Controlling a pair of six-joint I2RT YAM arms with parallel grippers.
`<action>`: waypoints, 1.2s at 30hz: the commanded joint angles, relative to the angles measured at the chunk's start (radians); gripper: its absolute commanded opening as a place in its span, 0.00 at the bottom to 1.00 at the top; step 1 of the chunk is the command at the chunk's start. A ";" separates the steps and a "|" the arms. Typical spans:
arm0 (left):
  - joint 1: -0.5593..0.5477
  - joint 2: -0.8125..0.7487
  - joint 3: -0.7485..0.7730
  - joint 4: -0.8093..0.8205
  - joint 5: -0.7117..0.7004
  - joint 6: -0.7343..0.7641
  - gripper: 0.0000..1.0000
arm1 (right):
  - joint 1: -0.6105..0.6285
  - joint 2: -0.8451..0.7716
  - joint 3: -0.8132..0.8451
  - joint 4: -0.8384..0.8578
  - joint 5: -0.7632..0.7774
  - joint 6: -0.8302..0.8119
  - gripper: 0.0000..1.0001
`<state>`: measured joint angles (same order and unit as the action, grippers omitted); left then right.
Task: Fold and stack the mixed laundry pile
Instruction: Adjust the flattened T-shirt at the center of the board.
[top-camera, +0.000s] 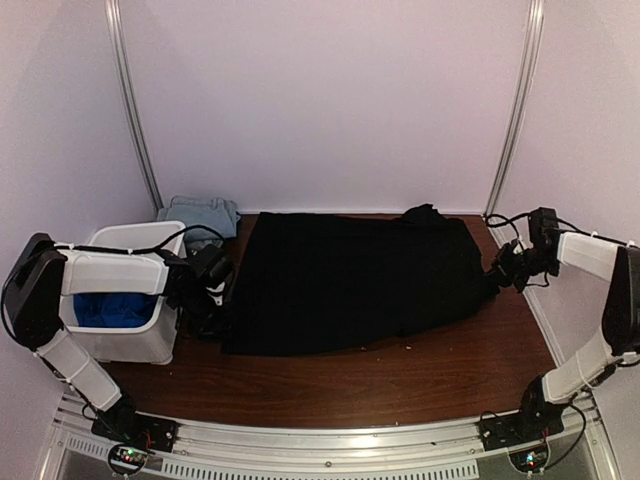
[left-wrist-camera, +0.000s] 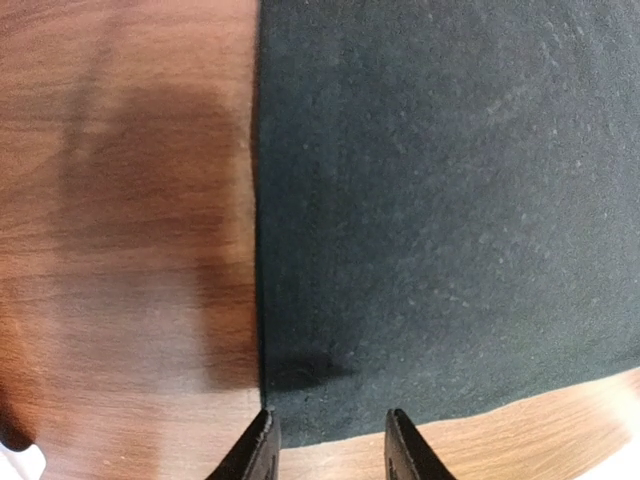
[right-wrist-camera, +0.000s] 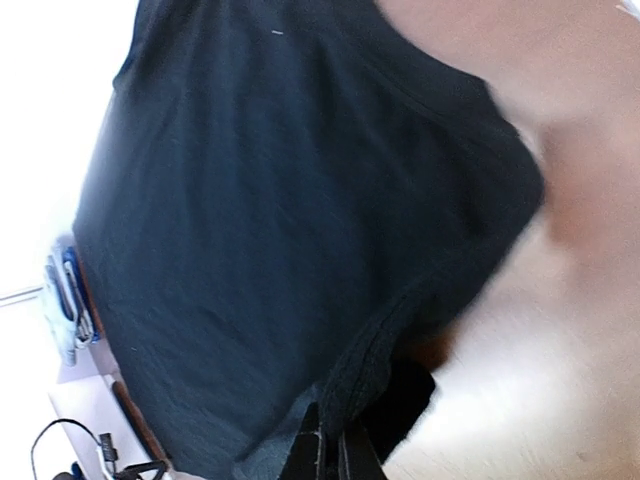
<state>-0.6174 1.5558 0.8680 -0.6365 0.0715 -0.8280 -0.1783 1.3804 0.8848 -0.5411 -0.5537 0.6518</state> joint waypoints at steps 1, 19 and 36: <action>-0.005 0.022 0.055 -0.019 -0.028 0.021 0.37 | 0.090 0.238 0.231 0.144 -0.102 0.047 0.00; -0.004 0.112 0.164 -0.042 -0.041 0.051 0.38 | 0.155 0.393 0.369 0.151 -0.169 -0.116 0.54; -0.003 0.132 0.182 -0.055 -0.047 0.061 0.39 | 0.137 0.535 0.332 0.064 -0.056 -0.261 0.50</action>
<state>-0.6174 1.6760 1.0214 -0.6868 0.0395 -0.7788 -0.0395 1.9110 1.2041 -0.4599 -0.6384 0.4286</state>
